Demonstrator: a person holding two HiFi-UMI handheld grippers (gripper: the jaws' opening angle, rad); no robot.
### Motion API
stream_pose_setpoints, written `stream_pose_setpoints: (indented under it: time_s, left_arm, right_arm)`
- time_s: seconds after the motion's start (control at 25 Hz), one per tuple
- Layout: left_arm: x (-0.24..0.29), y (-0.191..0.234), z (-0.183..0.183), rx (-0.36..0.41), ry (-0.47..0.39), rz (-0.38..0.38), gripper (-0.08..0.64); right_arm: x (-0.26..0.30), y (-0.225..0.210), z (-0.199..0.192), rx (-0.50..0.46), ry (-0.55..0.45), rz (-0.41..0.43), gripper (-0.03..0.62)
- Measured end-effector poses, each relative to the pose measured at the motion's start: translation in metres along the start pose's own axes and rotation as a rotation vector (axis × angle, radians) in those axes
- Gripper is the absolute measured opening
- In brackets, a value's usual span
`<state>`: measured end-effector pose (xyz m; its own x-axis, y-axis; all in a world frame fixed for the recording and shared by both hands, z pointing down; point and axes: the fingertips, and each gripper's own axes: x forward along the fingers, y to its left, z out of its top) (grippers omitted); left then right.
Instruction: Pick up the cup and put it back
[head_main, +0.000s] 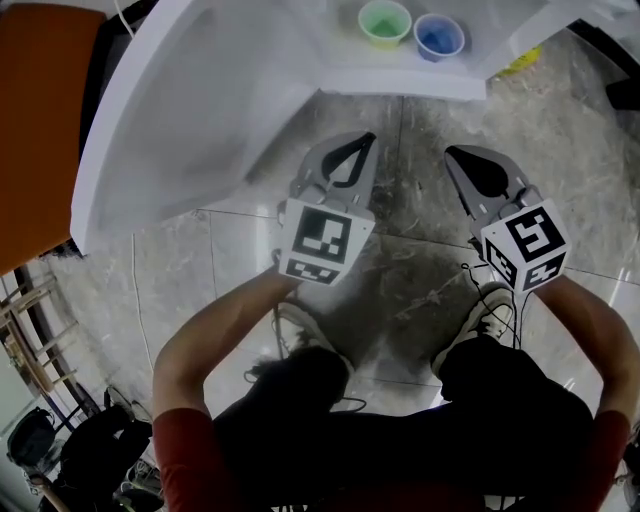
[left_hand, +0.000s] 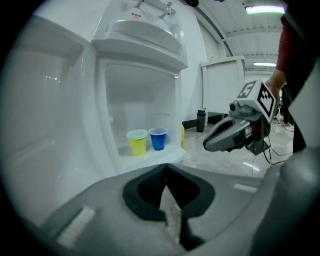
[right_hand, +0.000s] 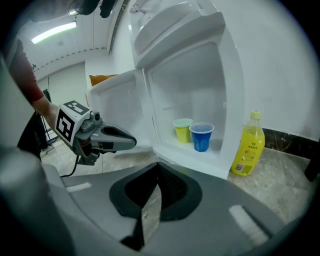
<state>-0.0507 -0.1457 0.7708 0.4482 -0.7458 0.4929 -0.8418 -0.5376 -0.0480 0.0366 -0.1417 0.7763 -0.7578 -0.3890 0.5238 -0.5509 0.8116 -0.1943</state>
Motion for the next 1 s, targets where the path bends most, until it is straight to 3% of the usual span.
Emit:
stream_pose_setpoints:
  time_s: [0.44, 0.72, 1.0]
  left_arm:
    - [0.043, 0.028, 0.018, -0.069, -0.048, 0.072, 0.059]
    - [0.078, 0.050, 0.028, -0.123, -0.060, 0.135, 0.188]
    - [0.106, 0.069, 0.035, -0.124, -0.065, 0.199, 0.238]
  right_arm:
    - [0.013, -0.013, 0.005, 0.019, -0.018, 0.009, 0.000]
    - [0.015, -0.019, 0.004, 0.038, -0.024, 0.013, 0.000]
    - [0.015, -0.030, 0.001, 0.032, -0.013, 0.012, 0.000]
